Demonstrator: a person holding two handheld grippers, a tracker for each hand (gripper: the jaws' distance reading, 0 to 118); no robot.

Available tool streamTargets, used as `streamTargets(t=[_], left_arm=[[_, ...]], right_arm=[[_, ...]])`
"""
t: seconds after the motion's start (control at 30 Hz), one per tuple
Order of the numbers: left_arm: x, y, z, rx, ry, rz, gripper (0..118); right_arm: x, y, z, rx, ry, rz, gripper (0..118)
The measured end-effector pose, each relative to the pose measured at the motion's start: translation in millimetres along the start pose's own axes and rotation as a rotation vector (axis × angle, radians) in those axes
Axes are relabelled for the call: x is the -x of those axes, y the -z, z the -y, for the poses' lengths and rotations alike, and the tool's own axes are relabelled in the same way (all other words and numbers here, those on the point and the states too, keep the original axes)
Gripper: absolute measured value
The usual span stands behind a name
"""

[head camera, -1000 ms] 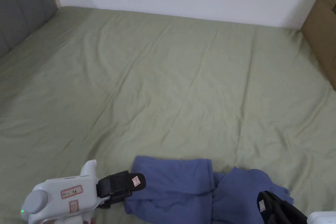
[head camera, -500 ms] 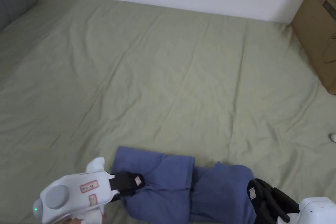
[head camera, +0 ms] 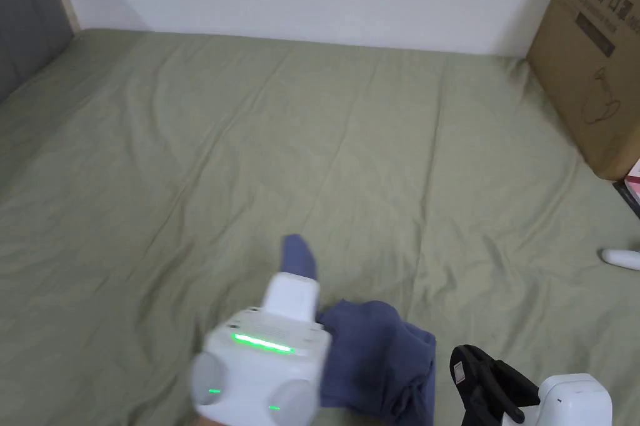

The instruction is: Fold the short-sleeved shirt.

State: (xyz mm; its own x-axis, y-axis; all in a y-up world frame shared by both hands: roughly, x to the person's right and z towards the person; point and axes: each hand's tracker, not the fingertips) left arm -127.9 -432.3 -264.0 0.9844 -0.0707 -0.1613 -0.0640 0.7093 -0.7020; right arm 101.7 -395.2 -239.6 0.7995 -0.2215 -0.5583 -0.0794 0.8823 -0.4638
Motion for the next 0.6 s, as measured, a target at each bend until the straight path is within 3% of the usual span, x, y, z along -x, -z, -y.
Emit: streamTargets(t=[0.07, 0.13, 0.27, 0.33, 0.4, 0.43, 0.6], left_arm=[[-52, 27, 10, 0.01, 0.142, -0.091, 12], [-85, 48, 22, 0.06, 0.216, -0.072, 12], [-110, 69, 44, 0.053, 0.375, -0.16, 14], [-100, 64, 36, 0.056, 0.353, -0.133, 27], [-81, 49, 24, 0.041, 0.245, -0.05, 80], [-70, 36, 17, 0.012, 0.187, 0.002, 94], [-23, -43, 4, -0.165, -0.029, 0.272, 96]], right_arm=[[-7, -7, 1, -0.005, 0.003, 0.014, 6], [-15, -14, 3, -0.011, 0.008, 0.027, 6], [-33, -24, 5, -0.018, 0.031, 0.055, 6], [-40, -26, 4, -0.023, 0.047, 0.06, 6], [-44, -28, 3, -0.028, 0.051, 0.06, 6], [-46, -29, 2, -0.031, 0.053, 0.059, 6], [-54, -32, 1, -0.038, 0.057, 0.051, 6]])
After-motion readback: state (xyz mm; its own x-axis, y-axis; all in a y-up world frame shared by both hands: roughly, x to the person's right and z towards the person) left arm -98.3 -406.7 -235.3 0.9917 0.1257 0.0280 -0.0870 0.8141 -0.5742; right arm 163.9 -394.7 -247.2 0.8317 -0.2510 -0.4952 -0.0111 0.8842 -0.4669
